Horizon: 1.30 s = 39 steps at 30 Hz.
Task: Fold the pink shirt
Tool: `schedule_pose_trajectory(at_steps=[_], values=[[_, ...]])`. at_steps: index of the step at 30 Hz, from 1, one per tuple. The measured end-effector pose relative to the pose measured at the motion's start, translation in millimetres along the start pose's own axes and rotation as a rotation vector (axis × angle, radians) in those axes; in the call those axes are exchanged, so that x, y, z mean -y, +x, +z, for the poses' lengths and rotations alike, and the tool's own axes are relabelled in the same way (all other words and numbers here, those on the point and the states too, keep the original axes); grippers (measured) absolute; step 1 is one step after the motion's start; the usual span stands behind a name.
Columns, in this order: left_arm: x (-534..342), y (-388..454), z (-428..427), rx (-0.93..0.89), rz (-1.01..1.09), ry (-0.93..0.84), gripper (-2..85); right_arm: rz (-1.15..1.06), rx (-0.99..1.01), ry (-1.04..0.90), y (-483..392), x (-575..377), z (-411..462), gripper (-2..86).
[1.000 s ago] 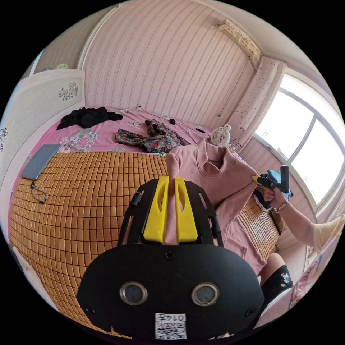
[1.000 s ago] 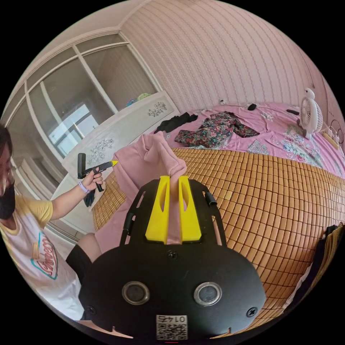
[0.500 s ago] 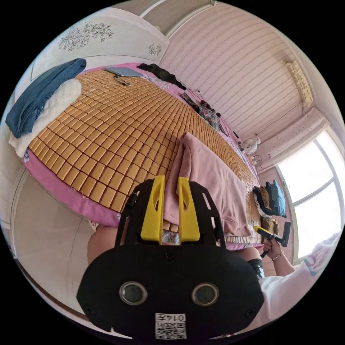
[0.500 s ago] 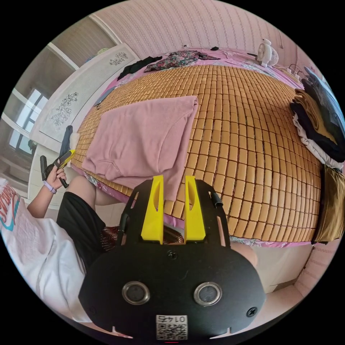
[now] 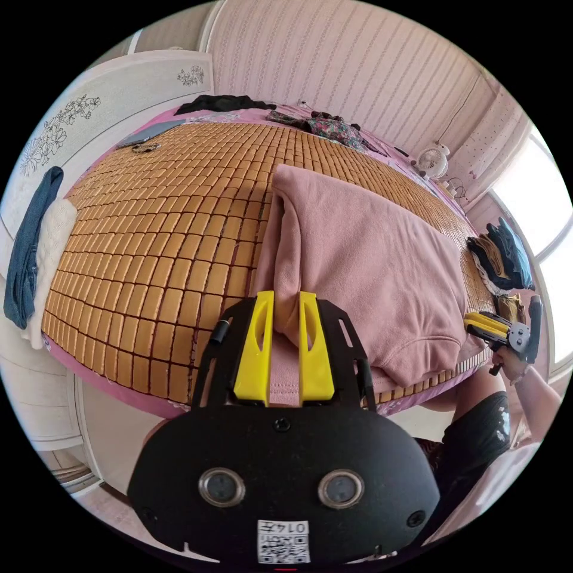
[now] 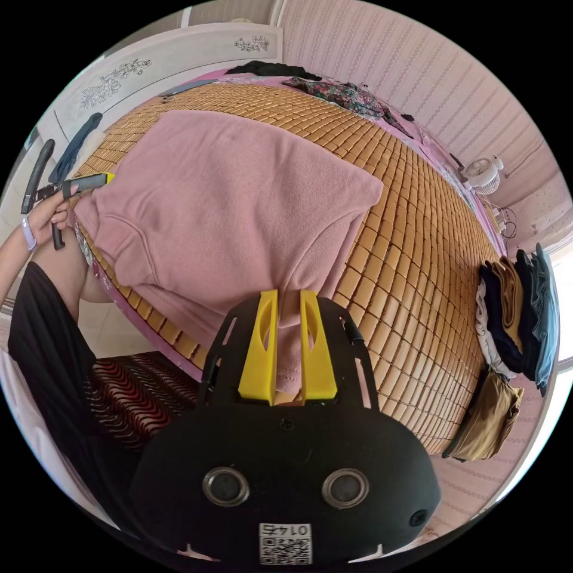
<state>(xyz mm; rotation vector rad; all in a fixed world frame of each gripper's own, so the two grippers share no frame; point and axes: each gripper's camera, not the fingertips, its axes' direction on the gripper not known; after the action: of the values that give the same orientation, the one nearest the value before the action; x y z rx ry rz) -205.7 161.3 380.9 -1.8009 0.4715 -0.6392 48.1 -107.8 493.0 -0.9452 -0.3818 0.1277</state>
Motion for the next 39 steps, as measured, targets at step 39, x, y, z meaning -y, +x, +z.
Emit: schedule_pose_trajectory(at_steps=[39], values=[[-143.2, 278.3, 91.0, -0.106, 0.682, -0.05, -0.7, -0.641, 0.026, -0.588, -175.1, 383.1, 117.5, 0.1]])
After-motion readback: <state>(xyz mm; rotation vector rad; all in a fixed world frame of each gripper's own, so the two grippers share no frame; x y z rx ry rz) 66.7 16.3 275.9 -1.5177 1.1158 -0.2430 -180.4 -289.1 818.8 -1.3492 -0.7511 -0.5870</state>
